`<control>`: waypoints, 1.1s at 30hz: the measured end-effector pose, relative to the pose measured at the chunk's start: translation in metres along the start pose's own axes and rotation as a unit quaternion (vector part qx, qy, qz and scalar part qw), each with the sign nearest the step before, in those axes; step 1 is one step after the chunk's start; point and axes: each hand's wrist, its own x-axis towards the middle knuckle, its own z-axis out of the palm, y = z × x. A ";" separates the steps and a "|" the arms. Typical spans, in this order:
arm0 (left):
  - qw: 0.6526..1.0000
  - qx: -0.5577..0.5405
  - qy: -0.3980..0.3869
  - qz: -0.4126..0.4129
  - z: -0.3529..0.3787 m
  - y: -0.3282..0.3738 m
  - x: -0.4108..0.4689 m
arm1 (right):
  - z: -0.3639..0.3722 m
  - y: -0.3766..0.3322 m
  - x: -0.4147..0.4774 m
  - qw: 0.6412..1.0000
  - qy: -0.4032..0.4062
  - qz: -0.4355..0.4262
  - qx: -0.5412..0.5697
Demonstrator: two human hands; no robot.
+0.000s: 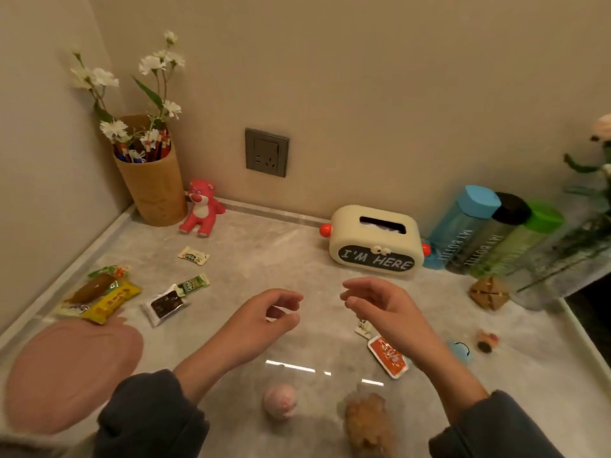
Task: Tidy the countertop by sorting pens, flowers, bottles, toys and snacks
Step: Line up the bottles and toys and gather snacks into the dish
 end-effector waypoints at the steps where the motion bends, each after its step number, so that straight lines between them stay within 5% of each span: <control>1: 1.000 0.002 0.001 -0.008 0.004 -0.002 -0.006 | 0.003 0.006 -0.006 1.000 -0.005 0.000 0.006; 22: 0.969 -0.006 0.224 -0.105 0.100 -0.050 -0.099 | 0.012 0.080 -0.063 0.985 -0.168 -0.035 -0.015; 29: 0.948 -0.056 0.300 -0.089 0.117 -0.050 -0.103 | 0.004 0.102 -0.075 0.932 -0.261 -0.177 -0.176; 33: 0.940 -0.107 0.312 -0.091 0.121 -0.050 -0.101 | 0.008 0.105 -0.073 0.930 -0.220 -0.203 -0.213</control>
